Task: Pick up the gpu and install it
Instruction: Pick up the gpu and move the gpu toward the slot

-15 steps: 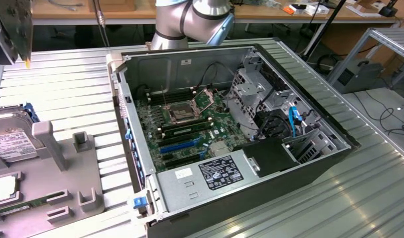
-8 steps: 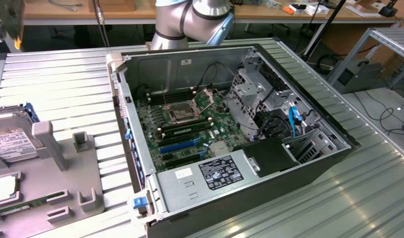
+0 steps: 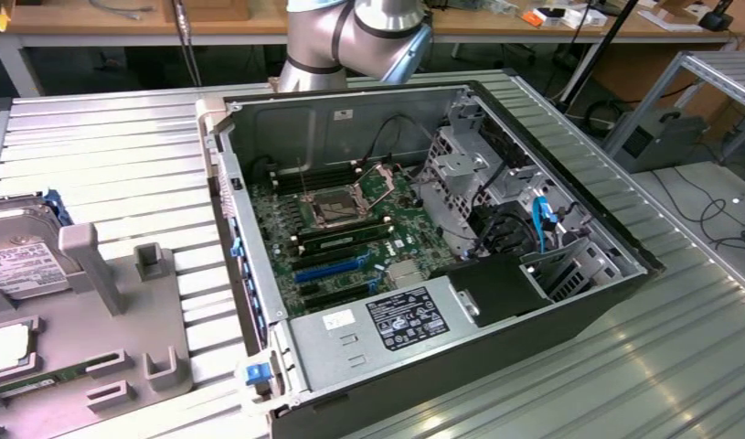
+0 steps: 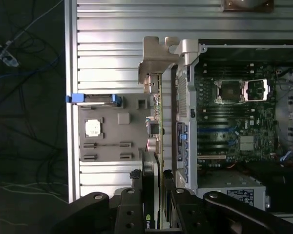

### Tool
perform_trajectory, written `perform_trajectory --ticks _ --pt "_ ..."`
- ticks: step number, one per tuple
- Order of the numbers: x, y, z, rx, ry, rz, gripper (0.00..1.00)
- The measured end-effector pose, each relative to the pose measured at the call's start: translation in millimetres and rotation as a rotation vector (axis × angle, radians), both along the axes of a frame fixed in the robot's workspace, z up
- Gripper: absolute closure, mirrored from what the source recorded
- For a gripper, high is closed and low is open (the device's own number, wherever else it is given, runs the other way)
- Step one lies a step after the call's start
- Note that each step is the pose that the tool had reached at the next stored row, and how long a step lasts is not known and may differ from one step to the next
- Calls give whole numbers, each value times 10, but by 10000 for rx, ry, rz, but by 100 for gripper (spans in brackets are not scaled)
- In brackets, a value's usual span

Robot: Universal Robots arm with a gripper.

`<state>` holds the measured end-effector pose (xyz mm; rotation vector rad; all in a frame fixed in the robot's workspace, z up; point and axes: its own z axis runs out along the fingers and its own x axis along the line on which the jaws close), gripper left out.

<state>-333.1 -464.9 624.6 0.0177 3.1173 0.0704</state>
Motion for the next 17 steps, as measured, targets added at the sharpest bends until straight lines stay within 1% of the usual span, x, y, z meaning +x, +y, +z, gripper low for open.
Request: perform_trajectory --ticks 1,3,7,8,10,11,12,15,16,17 --pt "0 0 20 0 0 0 73" --pt "0 0 97 0 0 0 73" --pt "0 0 218 0 0 0 73" --pt "1 0 218 0 -1 0 73" --pt "16 0 215 -1 33 1 73" --pt "56 0 204 -1 105 -1 73" --pt "123 -1 188 0 210 1 73" --pt "207 -1 172 0 329 0 73" --pt "245 -1 165 -1 378 -1 73" --pt "299 -2 156 0 445 0 73"
